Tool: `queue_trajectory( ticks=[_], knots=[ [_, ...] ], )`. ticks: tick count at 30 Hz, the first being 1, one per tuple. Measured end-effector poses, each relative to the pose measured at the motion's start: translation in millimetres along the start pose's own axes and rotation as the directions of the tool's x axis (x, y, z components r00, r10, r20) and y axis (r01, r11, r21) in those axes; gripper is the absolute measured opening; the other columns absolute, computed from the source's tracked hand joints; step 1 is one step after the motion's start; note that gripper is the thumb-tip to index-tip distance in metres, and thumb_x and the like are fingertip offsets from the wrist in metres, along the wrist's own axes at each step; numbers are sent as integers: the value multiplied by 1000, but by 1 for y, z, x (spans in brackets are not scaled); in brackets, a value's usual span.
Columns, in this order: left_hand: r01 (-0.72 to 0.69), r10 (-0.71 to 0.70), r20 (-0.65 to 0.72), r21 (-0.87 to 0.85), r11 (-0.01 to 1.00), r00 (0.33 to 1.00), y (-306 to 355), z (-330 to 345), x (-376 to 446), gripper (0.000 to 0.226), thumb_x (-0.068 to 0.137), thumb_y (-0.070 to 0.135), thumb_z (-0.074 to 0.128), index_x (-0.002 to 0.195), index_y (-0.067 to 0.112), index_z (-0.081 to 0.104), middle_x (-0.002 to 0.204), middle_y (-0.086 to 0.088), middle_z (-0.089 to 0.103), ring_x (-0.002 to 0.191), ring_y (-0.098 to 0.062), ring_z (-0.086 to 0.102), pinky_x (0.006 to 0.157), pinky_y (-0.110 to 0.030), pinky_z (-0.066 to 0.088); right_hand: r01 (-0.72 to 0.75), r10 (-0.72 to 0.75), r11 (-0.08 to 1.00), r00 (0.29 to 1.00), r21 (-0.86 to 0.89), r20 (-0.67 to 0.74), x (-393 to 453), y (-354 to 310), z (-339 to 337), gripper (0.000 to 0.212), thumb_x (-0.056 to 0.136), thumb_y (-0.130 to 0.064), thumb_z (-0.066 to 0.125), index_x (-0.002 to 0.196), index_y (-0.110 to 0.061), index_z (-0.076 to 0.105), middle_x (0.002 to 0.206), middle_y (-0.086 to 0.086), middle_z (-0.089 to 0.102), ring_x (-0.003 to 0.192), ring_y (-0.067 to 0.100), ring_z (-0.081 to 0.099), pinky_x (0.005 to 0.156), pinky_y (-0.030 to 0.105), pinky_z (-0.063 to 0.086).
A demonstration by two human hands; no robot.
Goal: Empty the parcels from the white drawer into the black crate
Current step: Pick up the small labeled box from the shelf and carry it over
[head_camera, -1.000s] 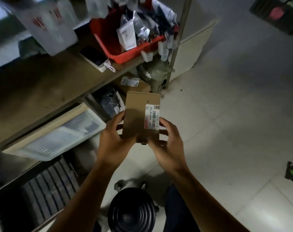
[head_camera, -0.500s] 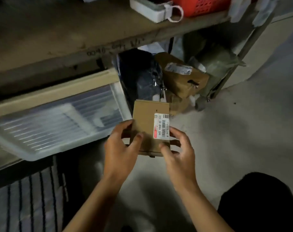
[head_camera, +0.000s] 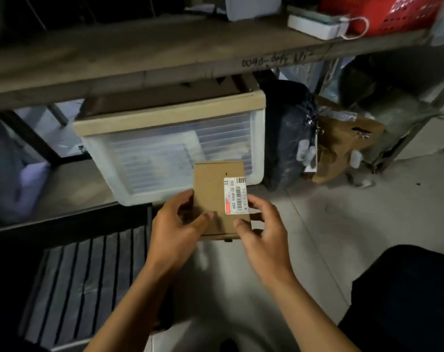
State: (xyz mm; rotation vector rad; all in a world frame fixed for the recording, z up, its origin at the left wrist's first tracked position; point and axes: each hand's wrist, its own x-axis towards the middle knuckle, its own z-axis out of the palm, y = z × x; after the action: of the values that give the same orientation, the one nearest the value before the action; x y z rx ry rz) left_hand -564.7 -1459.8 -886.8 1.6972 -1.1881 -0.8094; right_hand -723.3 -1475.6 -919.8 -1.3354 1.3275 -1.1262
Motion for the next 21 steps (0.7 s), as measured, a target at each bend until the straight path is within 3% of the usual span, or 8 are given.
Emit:
queue_trajectory(
  ticks=[6,10,12,14,17,19,21],
  knots=[
    [-38,43,-69,70,997,997,-1,-64,-27,63,78,17,82,123,42,47,105,23,60,96,5,60,75,-14,50,82,-76,996,984,-31,158,-24,-30,47,53,84,-22,75,127,-43,54,126,-20,57,109,-15,51,87,10,49],
    [-62,71,-100,84,994,992,-3,-107,-44,61,73,20,85,124,34,55,107,11,69,91,-3,68,81,-30,60,172,-151,983,956,-64,251,-32,-49,77,56,82,-26,75,132,-36,54,130,-14,57,116,-1,54,98,24,51],
    [-65,77,-125,97,993,989,-5,-126,-49,70,70,24,87,130,32,53,111,7,69,94,-6,69,85,-37,60,210,-175,975,932,-77,318,-35,-60,88,58,85,-23,75,137,-33,51,130,-14,52,110,-10,50,86,7,47],
    [-42,64,-139,155,987,988,-6,-142,-54,83,68,31,90,139,30,48,121,4,65,104,-10,65,91,-39,58,254,-201,962,908,-102,367,-36,-69,99,61,85,-22,76,140,-31,49,129,-14,49,102,-18,46,74,-1,41],
    [-16,74,-195,281,960,978,-13,-169,-55,89,67,36,91,143,24,47,116,3,62,102,-12,62,86,-31,56,306,-216,943,862,-132,459,-35,-81,127,66,83,-21,78,142,-28,50,131,-9,52,100,-11,51,73,-1,41],
    [-12,97,-207,380,925,974,-21,-186,-50,81,68,35,90,139,21,53,106,5,58,91,-11,60,73,-17,48,329,-200,932,819,-154,538,-33,-84,147,70,82,-23,79,145,-26,47,132,-8,50,102,-5,50,82,1,38],
    [7,90,-196,447,894,976,-25,-199,-45,74,69,36,89,134,21,58,105,5,57,89,-9,56,68,-14,39,340,-195,928,789,-150,582,-32,-87,159,74,83,-24,80,148,-24,43,135,-6,48,112,1,48,93,13,41]
  ],
)
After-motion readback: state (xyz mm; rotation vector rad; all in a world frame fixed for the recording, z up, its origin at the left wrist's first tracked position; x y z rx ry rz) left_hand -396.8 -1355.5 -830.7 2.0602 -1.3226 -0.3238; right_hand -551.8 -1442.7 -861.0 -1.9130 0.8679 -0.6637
